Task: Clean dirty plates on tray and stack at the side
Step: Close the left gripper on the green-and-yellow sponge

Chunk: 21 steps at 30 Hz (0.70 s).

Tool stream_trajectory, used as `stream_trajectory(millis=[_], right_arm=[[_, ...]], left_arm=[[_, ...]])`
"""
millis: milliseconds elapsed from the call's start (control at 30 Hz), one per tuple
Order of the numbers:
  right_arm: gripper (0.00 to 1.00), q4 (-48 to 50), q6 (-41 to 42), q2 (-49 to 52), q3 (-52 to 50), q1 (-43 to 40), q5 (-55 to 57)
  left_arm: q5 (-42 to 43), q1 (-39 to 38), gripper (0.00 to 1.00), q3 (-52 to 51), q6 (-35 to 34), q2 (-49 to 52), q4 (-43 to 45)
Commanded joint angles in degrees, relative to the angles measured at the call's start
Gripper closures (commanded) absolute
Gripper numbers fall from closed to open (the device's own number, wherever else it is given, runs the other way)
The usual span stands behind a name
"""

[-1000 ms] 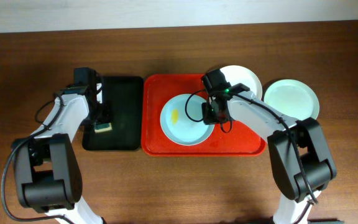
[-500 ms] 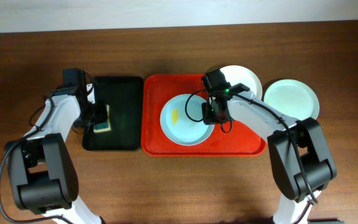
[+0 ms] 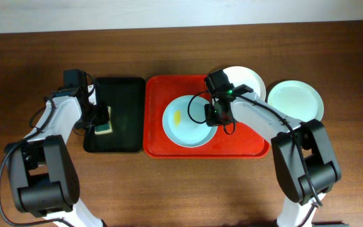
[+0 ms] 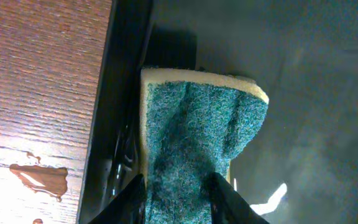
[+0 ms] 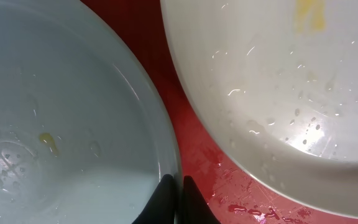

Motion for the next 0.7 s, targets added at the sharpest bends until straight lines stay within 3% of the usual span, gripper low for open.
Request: stream_trajectory(millis=[0, 267, 467, 667], right_arm=[[0.95, -0.2, -0.2, -1.4, 0.5, -0.3, 1.7], [0.95, -0.3, -0.2, -1.4, 0.5, -0.3, 1.7], [0.95, -0.2, -0.2, -1.4, 0.5, -0.3, 1.7], [0.95, -0.3, -0.2, -1.4, 0.5, -0.3, 1.7]], left_arm=[[-0.6, 0.0, 0.68, -0.5, 0.6, 0.7, 0.1], [-0.4, -0.1, 0.71, -0.5, 0.7, 0.7, 0.1], [-0.5, -0.3, 0.65, -0.5, 3.8, 0.7, 0.3], [-0.6, -1.7, 0.66, -0.5, 3.7, 0.7, 0.5]])
